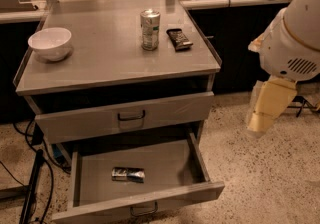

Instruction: Pick redbull can from middle drawer and place on counter

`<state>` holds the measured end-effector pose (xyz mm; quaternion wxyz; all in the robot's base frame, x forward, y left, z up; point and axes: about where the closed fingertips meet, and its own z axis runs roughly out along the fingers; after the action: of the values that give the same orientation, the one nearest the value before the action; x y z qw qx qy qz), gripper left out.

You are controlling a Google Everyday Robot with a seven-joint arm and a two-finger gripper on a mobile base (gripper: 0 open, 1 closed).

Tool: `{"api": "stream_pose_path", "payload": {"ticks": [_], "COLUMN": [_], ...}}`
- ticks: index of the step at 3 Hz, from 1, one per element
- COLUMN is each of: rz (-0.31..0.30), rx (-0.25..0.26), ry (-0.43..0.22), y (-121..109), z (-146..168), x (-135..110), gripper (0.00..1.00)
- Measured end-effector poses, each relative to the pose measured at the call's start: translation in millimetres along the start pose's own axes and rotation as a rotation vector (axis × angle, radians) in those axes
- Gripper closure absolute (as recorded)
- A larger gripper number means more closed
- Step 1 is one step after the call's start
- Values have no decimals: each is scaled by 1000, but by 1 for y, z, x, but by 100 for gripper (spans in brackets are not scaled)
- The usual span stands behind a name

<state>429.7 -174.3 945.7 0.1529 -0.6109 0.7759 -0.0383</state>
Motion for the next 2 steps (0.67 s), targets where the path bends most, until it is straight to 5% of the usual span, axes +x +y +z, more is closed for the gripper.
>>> {"api": "stream_pose_path", "payload": {"ticks": [2], "rz": [35], "rx": [-51], "ry": [28], "y": [49], "z": [91], "x": [-41], "gripper": [0]}}
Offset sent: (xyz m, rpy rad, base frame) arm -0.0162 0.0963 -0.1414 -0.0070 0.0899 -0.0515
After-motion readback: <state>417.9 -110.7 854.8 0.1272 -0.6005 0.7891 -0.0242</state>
